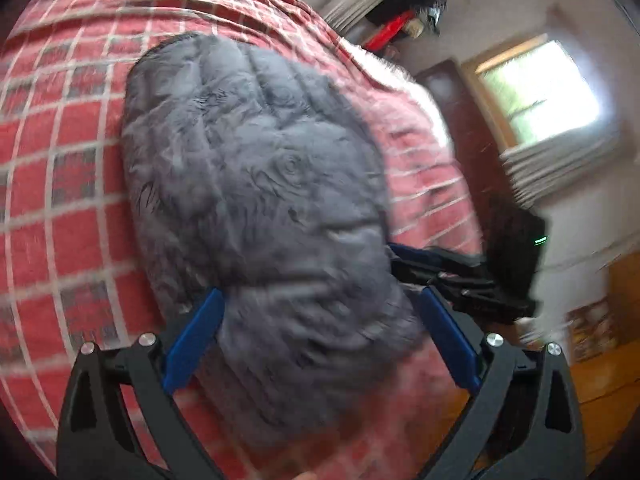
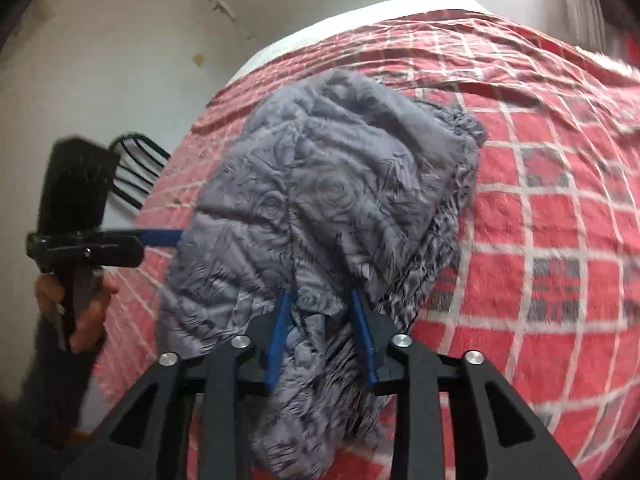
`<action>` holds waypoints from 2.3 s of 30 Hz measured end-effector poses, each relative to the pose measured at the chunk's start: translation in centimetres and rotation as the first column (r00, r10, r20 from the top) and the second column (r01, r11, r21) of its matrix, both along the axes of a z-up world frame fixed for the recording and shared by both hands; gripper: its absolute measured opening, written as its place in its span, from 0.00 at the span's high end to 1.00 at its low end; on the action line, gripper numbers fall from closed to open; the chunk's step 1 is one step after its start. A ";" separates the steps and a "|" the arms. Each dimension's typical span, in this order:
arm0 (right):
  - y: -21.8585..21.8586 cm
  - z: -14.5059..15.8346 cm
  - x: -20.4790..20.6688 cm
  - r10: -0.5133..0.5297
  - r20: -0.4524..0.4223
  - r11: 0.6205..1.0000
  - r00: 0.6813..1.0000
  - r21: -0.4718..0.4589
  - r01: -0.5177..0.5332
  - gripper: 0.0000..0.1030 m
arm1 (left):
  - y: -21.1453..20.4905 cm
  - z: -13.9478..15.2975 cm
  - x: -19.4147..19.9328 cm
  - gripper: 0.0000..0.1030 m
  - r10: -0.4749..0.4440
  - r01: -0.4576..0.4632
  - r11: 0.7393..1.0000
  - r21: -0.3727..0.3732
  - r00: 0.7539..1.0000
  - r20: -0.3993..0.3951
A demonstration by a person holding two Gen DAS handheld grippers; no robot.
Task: Fold large clothes
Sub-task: 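Press and tuck the jacket bundle sides with both grippers, then squeeze the bundle sides inward with both grippers, then release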
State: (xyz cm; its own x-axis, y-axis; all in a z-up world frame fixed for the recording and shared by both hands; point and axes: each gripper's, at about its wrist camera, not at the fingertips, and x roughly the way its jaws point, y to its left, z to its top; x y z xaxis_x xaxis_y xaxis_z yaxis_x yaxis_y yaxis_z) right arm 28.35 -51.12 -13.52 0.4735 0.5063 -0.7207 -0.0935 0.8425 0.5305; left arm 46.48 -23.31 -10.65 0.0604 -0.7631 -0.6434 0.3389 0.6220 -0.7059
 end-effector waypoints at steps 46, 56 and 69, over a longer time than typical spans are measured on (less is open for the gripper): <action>0.3 -4.8 12.9 0.009 -0.144 0.876 0.990 0.479 0.062 0.47 | 1.1 -8.3 -3.5 0.04 -0.004 -0.043 0.982 -0.182 0.968 -0.251; 10.3 -1.0 9.5 0.079 -0.050 0.861 0.996 0.507 -0.043 0.51 | 7.5 -2.5 -10.5 0.04 -0.006 -0.017 0.992 -0.121 0.983 -0.185; 21.3 -7.1 8.3 0.165 -0.122 0.825 0.979 0.561 -0.069 0.51 | 14.4 -8.5 -18.8 0.07 0.078 -0.118 0.985 -0.128 0.957 -0.281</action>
State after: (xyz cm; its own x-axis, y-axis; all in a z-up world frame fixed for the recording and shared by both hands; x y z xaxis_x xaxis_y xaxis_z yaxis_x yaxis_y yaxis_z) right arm 36.61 -29.84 -20.63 0.2893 0.8855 -0.3636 -0.0469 0.3925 0.9185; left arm 27.65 -8.94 -19.15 -0.0241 -0.8466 -0.5316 0.0628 0.5294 -0.8460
